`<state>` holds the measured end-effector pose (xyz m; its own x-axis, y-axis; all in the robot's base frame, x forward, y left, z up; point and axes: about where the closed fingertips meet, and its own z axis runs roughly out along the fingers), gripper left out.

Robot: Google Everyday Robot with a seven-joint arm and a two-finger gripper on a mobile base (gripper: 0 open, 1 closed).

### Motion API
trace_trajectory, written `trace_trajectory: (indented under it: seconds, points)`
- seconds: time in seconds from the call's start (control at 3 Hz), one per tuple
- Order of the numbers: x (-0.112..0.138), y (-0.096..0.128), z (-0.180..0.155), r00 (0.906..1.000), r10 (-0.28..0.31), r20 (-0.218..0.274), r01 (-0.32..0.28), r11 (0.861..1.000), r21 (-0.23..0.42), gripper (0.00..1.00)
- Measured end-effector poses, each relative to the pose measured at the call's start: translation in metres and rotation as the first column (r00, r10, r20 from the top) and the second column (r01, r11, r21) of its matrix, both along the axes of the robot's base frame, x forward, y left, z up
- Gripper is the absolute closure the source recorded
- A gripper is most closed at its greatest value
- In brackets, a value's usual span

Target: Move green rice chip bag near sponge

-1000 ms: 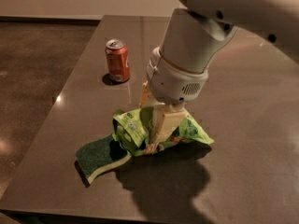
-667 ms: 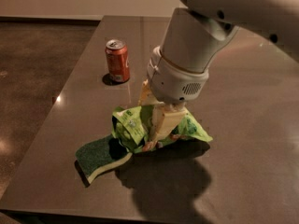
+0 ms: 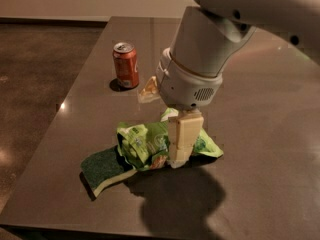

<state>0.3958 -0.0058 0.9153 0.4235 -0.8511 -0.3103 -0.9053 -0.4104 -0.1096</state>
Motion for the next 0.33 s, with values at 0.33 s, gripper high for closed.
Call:
trace_trajectory:
  seconds: [0.33]
  points:
    - [0.0, 0.0, 0.0, 1.0, 0.0, 0.0, 0.0, 1.0, 0.0, 0.0]
